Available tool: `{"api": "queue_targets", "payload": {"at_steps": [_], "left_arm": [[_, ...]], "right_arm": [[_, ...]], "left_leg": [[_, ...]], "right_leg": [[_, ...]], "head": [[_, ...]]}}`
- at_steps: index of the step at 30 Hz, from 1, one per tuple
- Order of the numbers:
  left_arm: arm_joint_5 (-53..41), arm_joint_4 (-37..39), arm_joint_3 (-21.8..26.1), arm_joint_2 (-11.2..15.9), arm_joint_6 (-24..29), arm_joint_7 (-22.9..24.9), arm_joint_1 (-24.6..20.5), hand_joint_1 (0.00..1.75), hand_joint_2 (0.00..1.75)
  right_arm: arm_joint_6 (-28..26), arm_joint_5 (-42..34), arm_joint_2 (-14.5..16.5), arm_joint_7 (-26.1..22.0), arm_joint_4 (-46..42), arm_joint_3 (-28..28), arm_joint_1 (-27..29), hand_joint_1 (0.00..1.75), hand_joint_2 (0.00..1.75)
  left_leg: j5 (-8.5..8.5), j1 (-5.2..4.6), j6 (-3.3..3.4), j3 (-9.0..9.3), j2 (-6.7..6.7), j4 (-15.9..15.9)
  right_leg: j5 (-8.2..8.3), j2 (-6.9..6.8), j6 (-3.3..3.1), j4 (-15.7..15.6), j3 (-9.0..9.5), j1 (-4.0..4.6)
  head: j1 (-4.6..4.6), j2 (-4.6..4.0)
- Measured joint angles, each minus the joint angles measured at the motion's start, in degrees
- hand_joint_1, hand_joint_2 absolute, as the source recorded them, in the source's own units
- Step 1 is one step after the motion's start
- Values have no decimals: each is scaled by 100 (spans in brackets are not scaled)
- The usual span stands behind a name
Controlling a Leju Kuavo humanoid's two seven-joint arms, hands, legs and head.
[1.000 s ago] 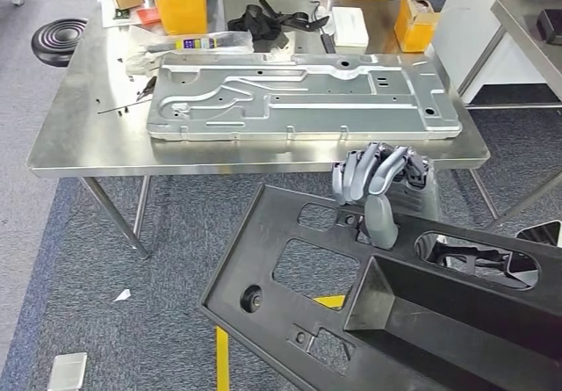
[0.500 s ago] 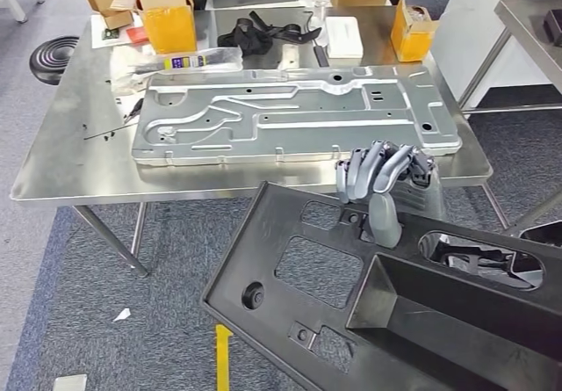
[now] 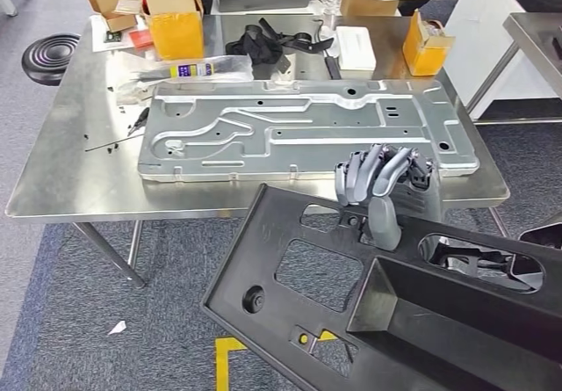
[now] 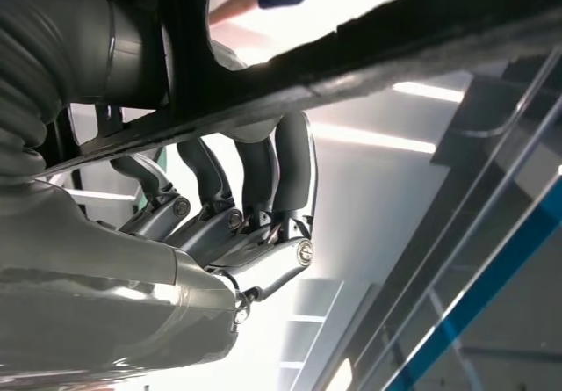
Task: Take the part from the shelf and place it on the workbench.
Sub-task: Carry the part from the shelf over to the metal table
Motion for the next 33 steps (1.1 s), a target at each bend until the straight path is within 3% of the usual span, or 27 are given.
{"api": "queue_targets", "payload": {"at_steps": [2,3,4,6,7,8,10,13,16,17,18,19,21,22,23,27,29,31,32,33], "left_arm": [[0,0,-2,1,1,-1,11,0,175],[0,0,-3,2,1,-1,16,0,175],[0,0,-3,2,1,0,16,0,175],[0,0,-4,-7,1,0,13,0,175],[0,0,-4,-15,1,0,16,0,175],[0,0,-5,-21,1,-1,26,0,175],[0,0,-5,-27,3,-2,37,0,175],[0,2,-5,-19,4,-15,-1,0,175],[0,2,-5,-7,4,-21,7,0,175],[0,2,-5,-4,3,-21,17,0,175],[0,2,-5,-3,2,-20,21,0,175],[0,2,-5,0,2,-20,22,0,175],[0,2,-5,8,2,-19,19,0,175],[0,2,-5,10,2,-18,18,0,175],[0,2,-5,9,1,-15,15,0,175],[0,2,-5,6,1,-14,14,0,175],[0,2,-5,8,1,-15,8,0,175],[0,2,-5,10,1,-16,2,0,175],[0,2,-5,9,1,-16,5,0,175],[0,2,-5,9,1,-16,8,0,175]], "right_arm": [[-1,-2,0,1,6,-7,17,175,175],[-2,-17,0,10,7,-7,22,175,175],[-2,-42,0,22,4,-8,23,175,175],[1,-104,1,45,-3,-9,19,175,175],[5,-126,2,51,-4,-8,15,175,175],[9,-138,3,56,-4,-7,11,175,175],[9,-132,5,65,-3,-5,7,175,175],[-8,-62,11,46,-12,-5,16,175,175],[-10,6,13,28,3,-5,37,175,175],[-10,16,13,28,10,-5,49,175,175],[-10,22,13,28,13,-5,57,175,175],[-7,25,13,28,11,-5,61,175,175],[-1,25,13,24,2,-5,59,175,175],[2,24,13,20,-2,-6,54,175,175],[3,23,13,14,-9,-7,48,175,175],[4,23,11,3,-51,-10,33,175,175],[15,20,11,1,-62,-21,11,175,175],[37,12,10,0,-65,-34,6,175,175],[45,8,9,0,-65,-40,13,175,175],[50,5,8,-1,-65,-47,19,175,175]], "left_leg": [[-72,-2,2,84,-1,0],[-113,-6,-1,137,-3,-1],[-157,-12,-4,201,2,-3],[-246,-32,-19,339,15,-24],[-278,-38,-36,392,28,-44],[-300,-43,-61,424,49,-64],[-327,-51,-117,452,127,-107],[-484,-61,-162,399,158,45],[-901,-70,-180,-114,69,1041],[-942,-66,-197,-304,60,1334],[-860,-57,-219,-420,57,1442],[-652,-44,-244,-436,58,1330],[-120,-16,-290,-262,59,696],[31,-9,-294,-155,58,406],[70,-9,-270,-82,52,217],[-77,-8,-122,4,24,88],[-118,13,-61,70,17,70],[-168,14,-29,125,14,65],[-198,12,-26,154,12,65],[-233,9,-29,193,8,64]], "right_leg": [[-102,-21,32,644,-441,-23],[18,-27,27,690,-548,-24],[257,-37,0,493,-542,-15],[805,-183,-123,-237,-345,55],[976,-279,-196,-530,-249,107],[1040,-353,-256,-691,-198,153],[1004,-341,-329,-783,-173,191],[962,-255,-365,-1004,-42,126],[905,-179,-387,-1075,91,104],[869,-151,-387,-1073,133,103],[830,-124,-378,-1070,182,99],[785,-103,-361,-1063,240,93],[668,-74,-304,-1029,363,74],[613,-59,-267,-988,394,76],[572,-47,-236,-952,398,81],[488,-33,-167,-855,356,90],[298,-37,-95,-464,183,63],[24,-42,-34,323,-270,27],[-41,-42,-21,662,-506,16],[2,-42,-20,832,-667,11]], "head": [[1,0],[1,0],[1,0],[-4,0],[-3,0],[1,0],[14,0],[14,0],[10,0],[10,0],[10,0],[10,0],[9,0],[6,0],[3,0],[-3,0],[-2,0],[-1,0],[-1,0],[-1,0]]}}
